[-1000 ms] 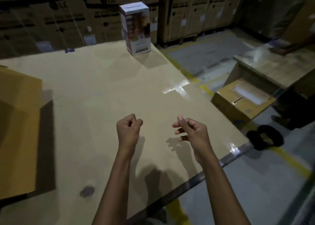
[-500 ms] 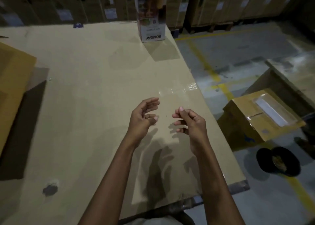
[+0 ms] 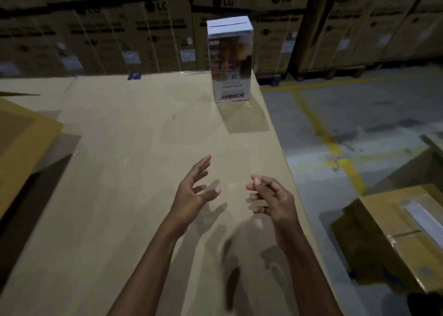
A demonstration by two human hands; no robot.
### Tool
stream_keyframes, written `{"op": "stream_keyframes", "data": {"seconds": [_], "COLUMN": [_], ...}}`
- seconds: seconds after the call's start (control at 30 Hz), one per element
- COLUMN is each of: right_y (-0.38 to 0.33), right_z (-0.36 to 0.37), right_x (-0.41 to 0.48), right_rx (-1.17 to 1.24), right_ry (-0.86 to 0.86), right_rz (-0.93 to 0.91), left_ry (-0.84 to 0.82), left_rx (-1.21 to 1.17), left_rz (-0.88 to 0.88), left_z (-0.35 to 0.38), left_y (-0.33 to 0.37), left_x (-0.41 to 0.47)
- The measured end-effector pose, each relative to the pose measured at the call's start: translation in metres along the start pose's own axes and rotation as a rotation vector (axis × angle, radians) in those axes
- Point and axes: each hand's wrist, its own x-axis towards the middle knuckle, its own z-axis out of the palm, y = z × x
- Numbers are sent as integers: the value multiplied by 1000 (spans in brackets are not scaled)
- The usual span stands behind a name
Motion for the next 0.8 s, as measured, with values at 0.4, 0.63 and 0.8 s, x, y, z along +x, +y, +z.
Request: {"op": "stream_keyframes", "data": {"seconds": [0.4,0.63,0.8], "right_y": [-110,-175,-196], "right_z": [65,122,139], "right_x": [324,443,470], "right_rx": [-415,-587,-799], "right_ry": [-54,58,206], "right_rz": [-508,-681,-622], "left_ry": [-7,132,10], "left_rx": [-62,26,65], "left_rz": [185,293,241], "left_z": [-7,5,-16], "left_y": [41,109,115], "left_x": [282,437,469]}}
